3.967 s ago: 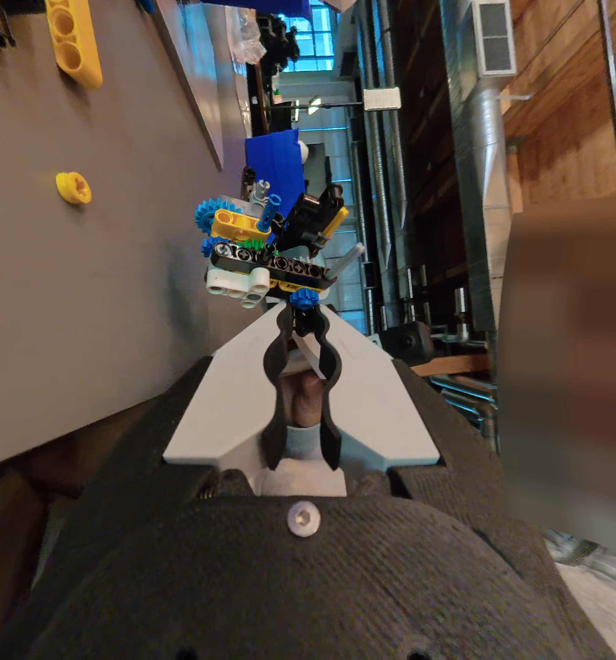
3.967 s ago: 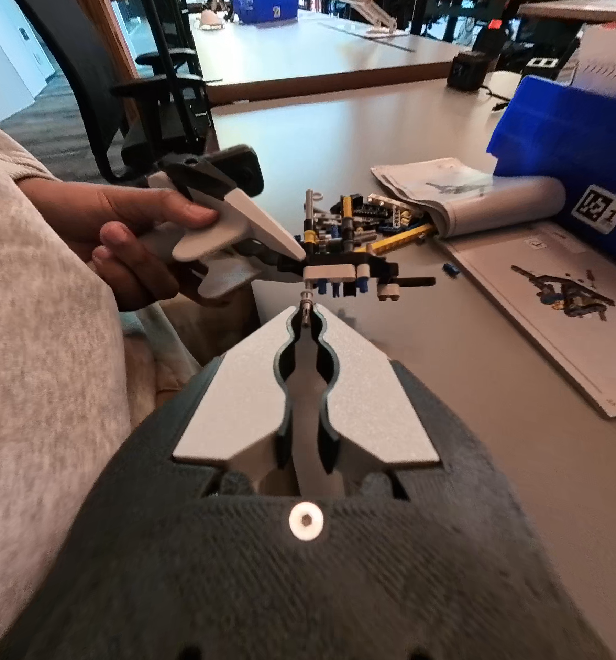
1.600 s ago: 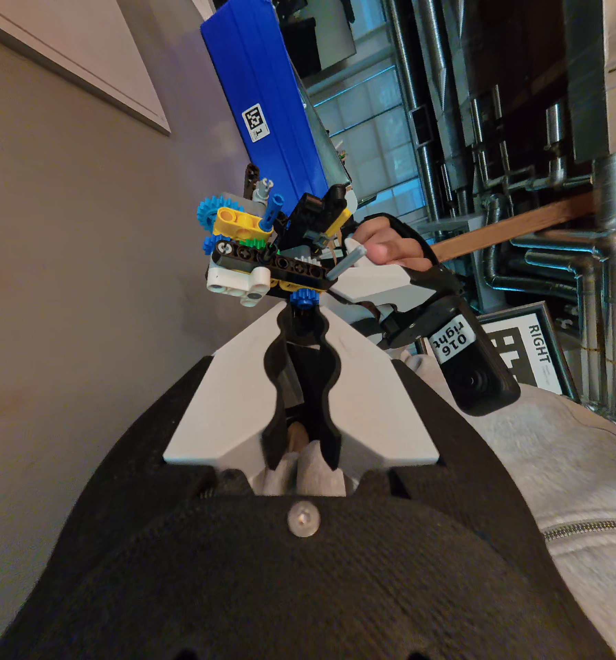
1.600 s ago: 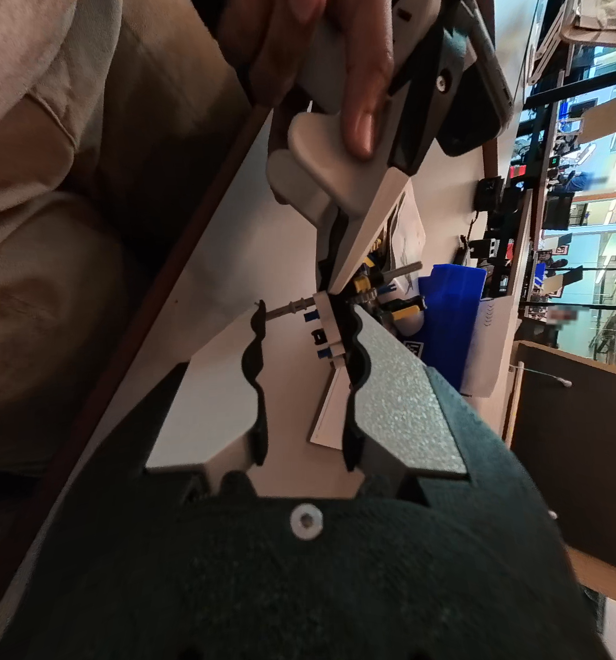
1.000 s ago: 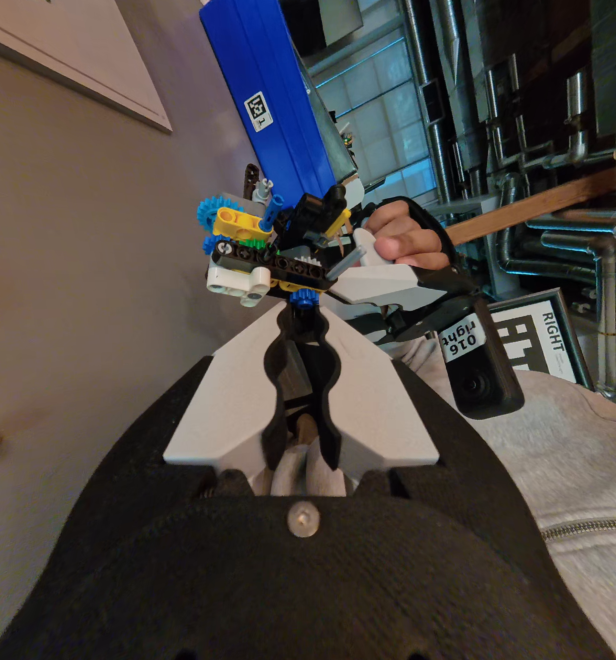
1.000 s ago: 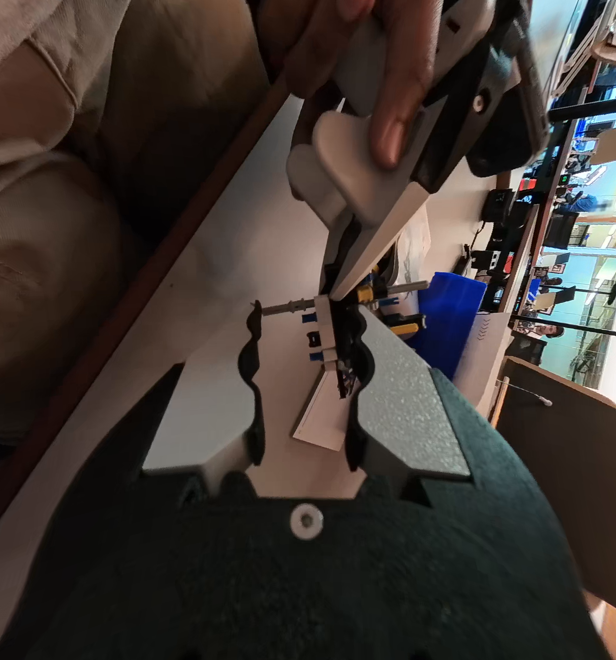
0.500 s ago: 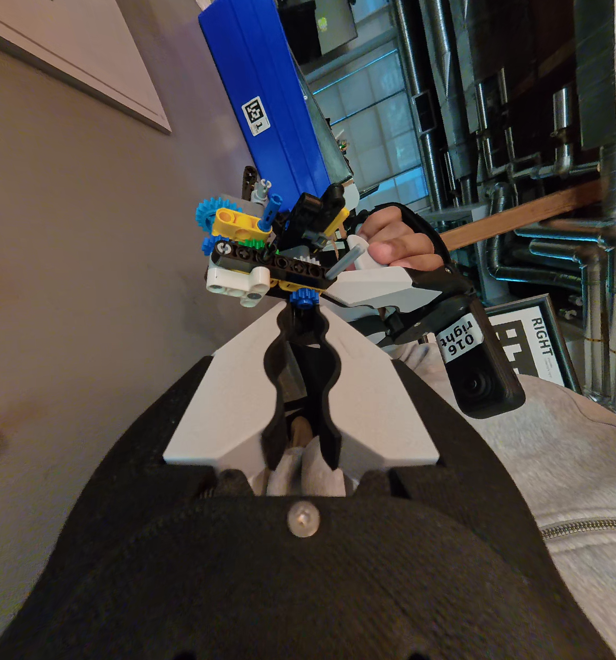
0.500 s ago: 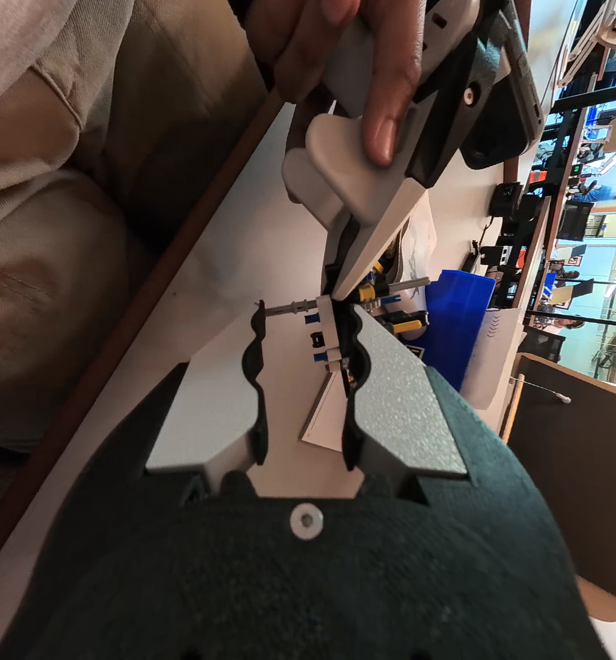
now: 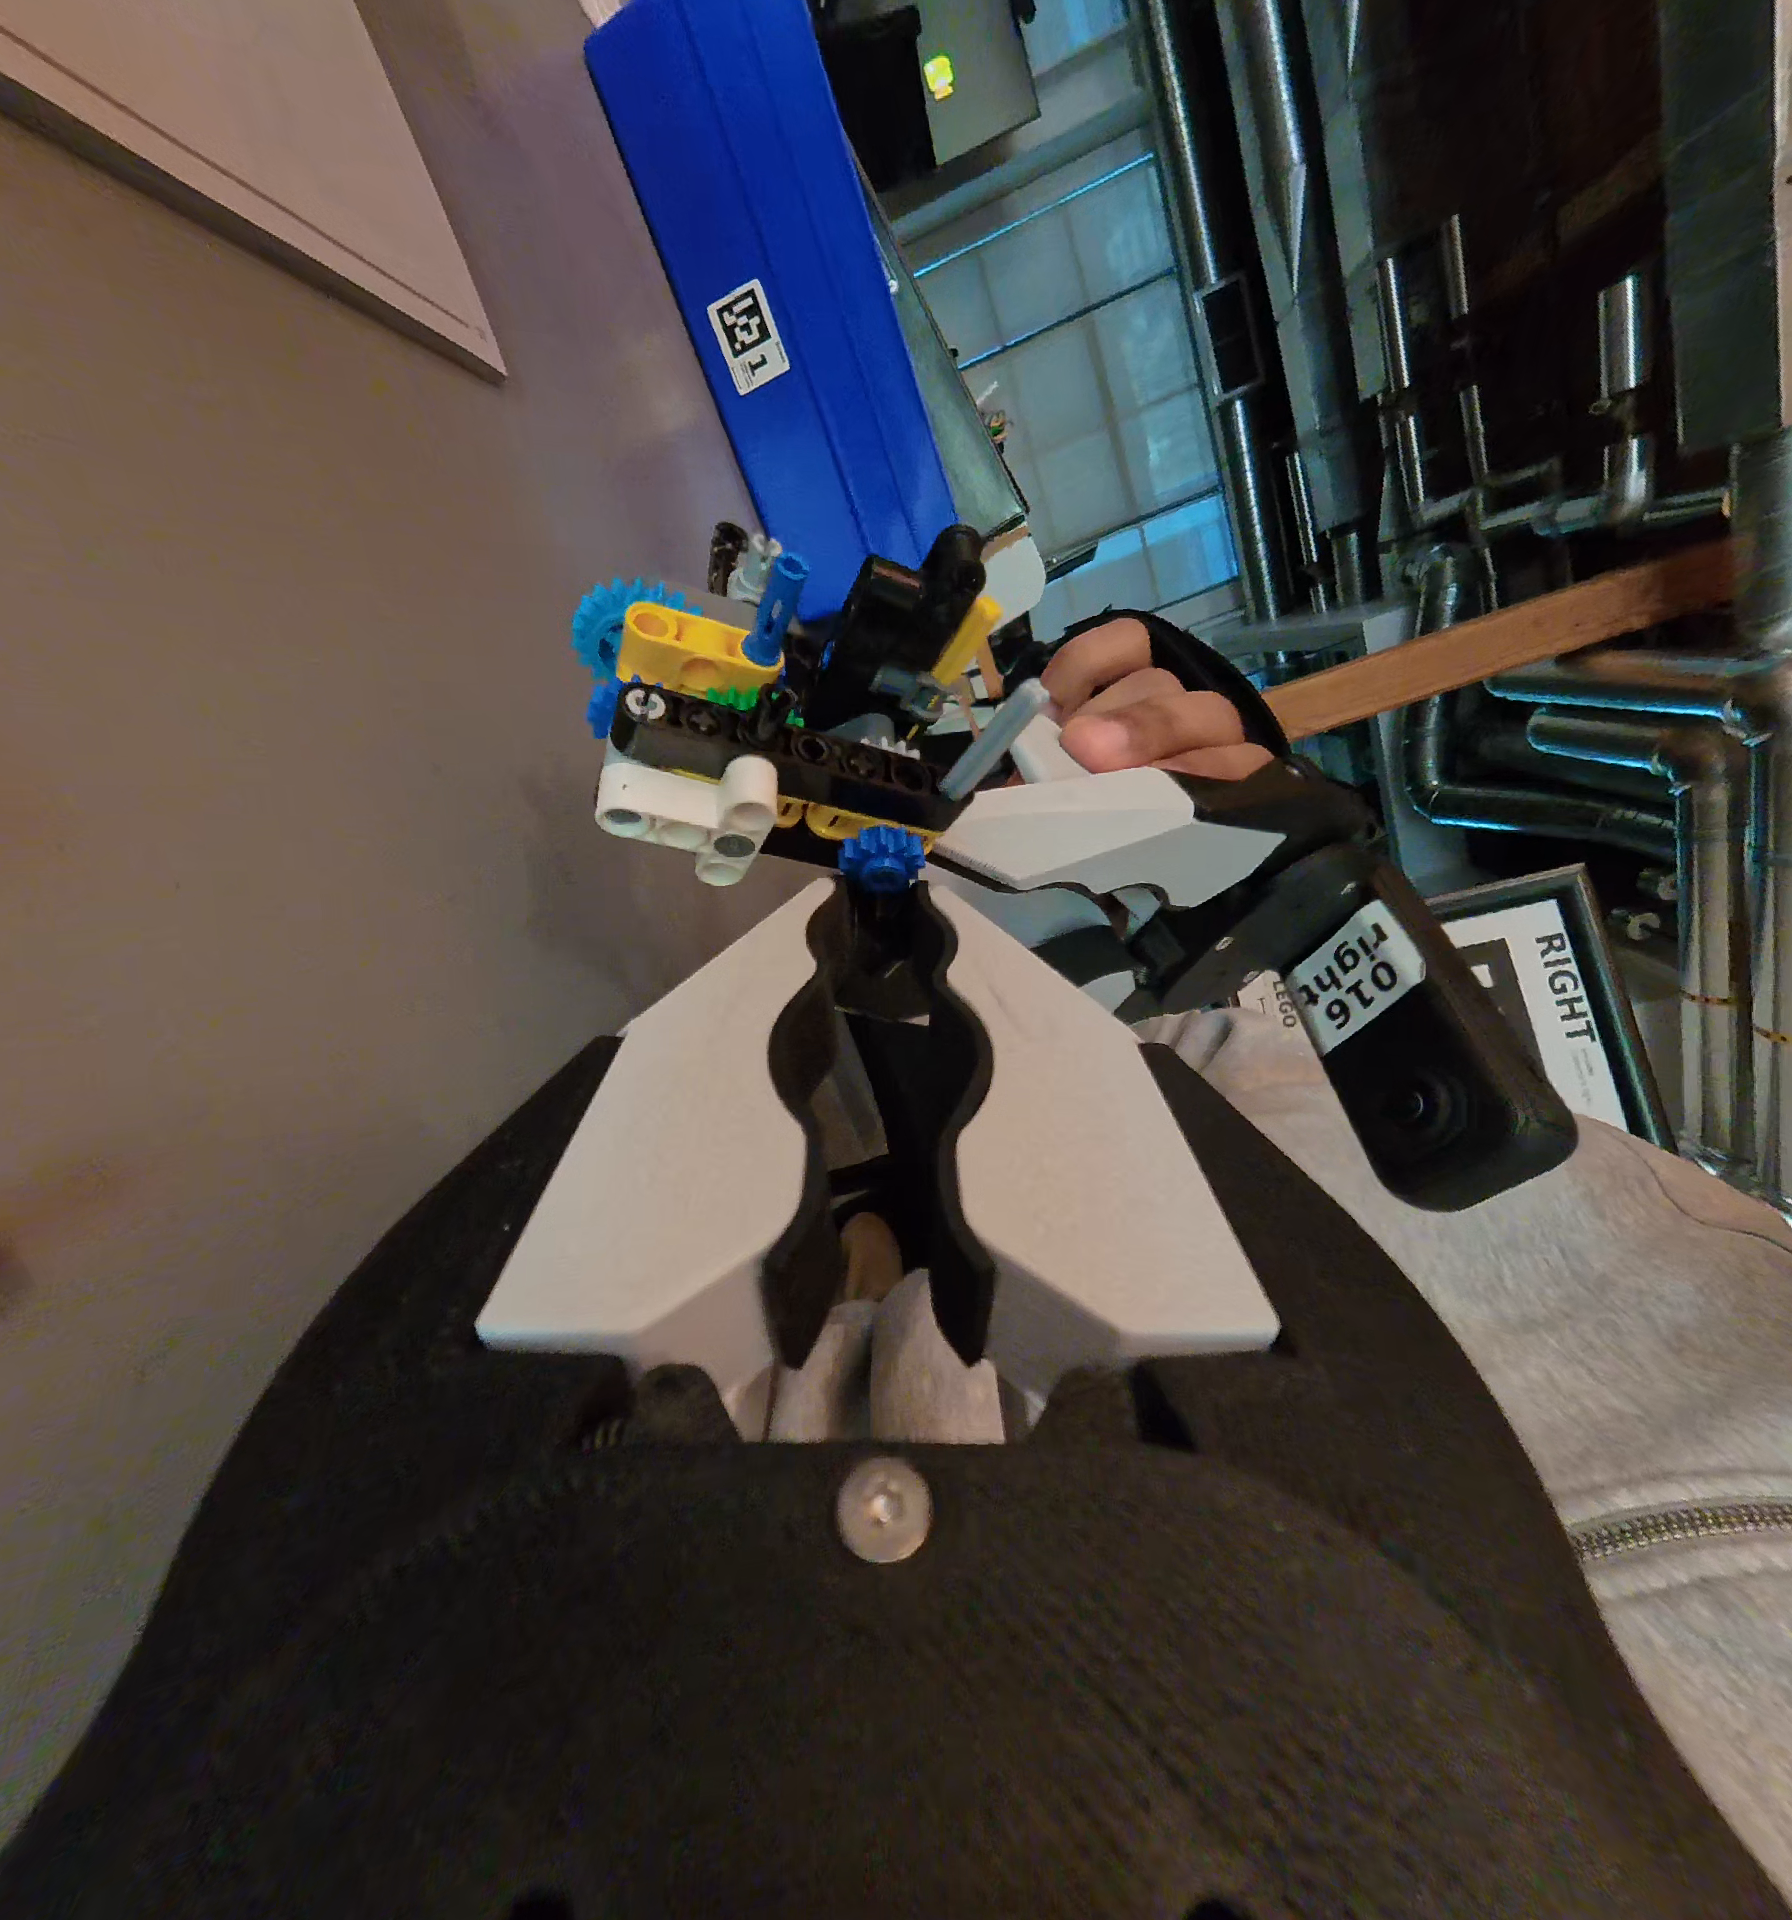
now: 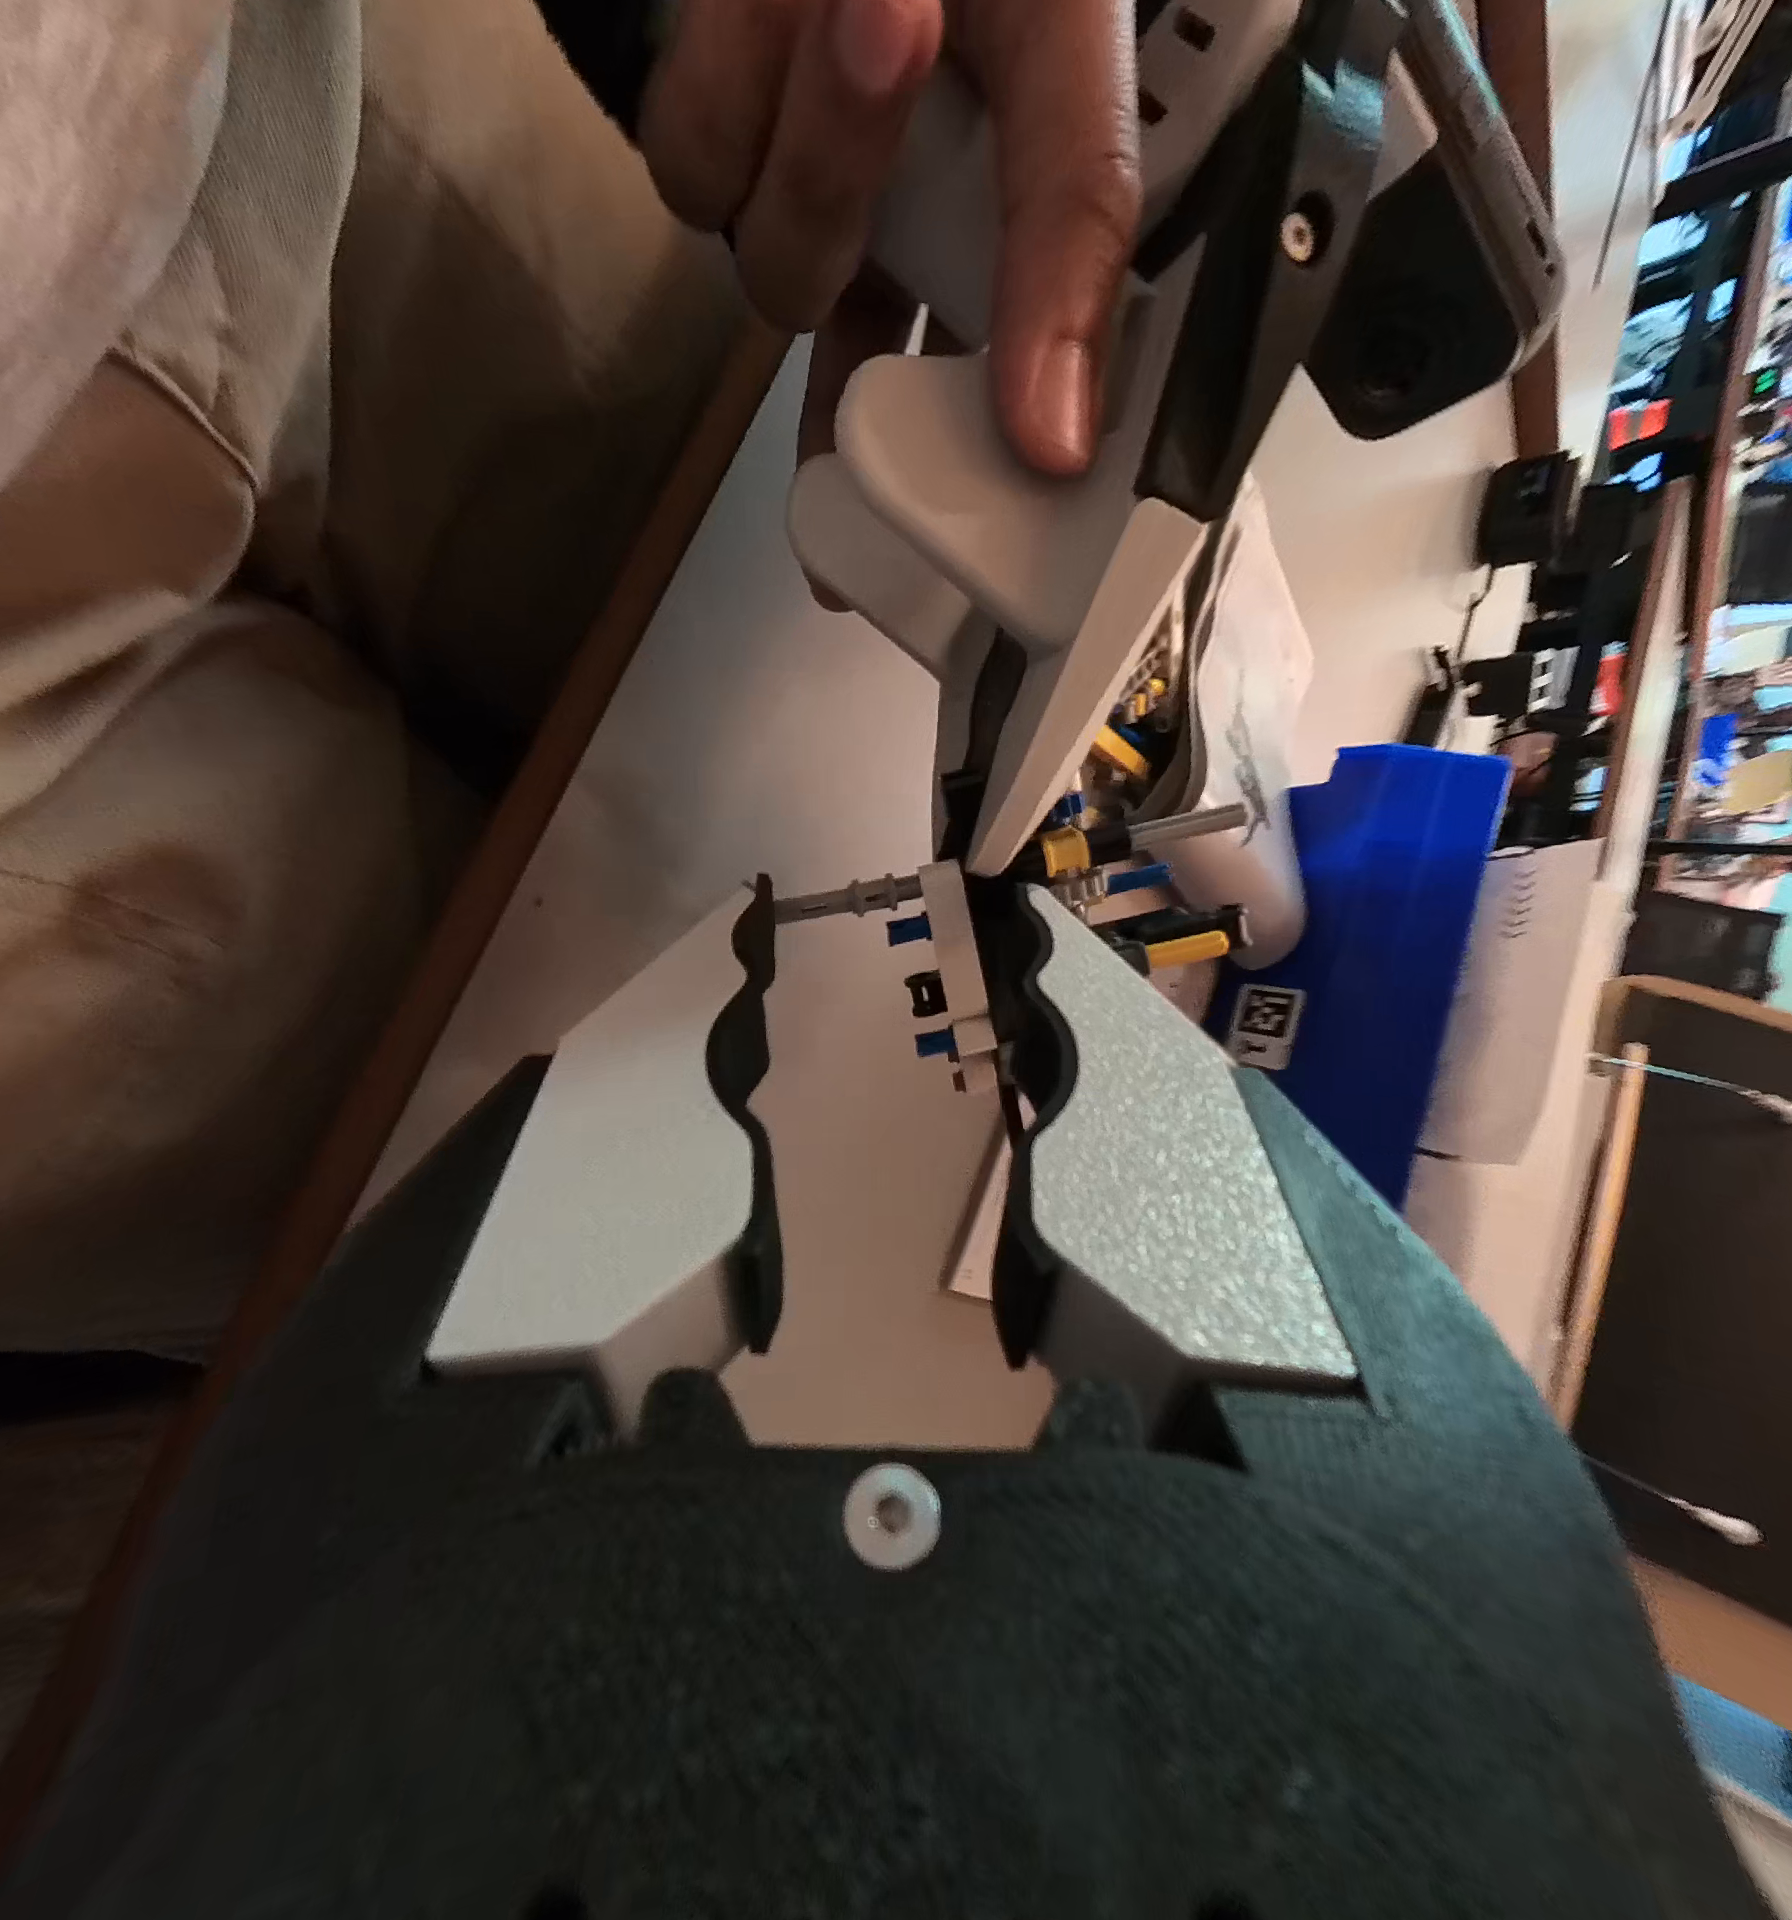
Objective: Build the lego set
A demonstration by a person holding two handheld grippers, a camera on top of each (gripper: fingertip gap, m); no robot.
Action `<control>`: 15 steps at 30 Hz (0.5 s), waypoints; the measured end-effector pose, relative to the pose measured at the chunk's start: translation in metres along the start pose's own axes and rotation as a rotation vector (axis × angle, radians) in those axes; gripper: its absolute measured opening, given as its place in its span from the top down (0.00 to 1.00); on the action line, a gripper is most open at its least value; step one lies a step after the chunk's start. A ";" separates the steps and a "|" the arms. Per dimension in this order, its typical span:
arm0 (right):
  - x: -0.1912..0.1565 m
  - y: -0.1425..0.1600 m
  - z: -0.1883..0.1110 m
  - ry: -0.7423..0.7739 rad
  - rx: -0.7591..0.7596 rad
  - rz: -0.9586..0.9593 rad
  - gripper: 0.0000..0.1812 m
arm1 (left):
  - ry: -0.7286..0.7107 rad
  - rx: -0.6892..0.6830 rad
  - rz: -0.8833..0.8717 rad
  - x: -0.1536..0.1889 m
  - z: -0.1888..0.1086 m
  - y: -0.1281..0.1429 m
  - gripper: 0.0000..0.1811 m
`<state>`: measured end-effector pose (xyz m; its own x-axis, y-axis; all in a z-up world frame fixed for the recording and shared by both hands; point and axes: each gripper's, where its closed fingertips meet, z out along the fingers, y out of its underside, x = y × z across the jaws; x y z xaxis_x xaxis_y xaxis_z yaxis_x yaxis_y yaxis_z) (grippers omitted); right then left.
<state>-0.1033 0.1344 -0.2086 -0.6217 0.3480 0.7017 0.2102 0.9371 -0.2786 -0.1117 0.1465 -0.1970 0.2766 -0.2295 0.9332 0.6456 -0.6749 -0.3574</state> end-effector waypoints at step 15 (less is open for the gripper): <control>0.004 0.017 -0.001 -0.011 0.035 0.199 0.75 | 0.039 0.045 0.061 0.011 -0.008 -0.008 0.85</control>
<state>-0.1010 0.1514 -0.2100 -0.5789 0.5262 0.6229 0.3039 0.8481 -0.4339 -0.1191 0.1434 -0.1834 0.2892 -0.2966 0.9102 0.6602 -0.6267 -0.4140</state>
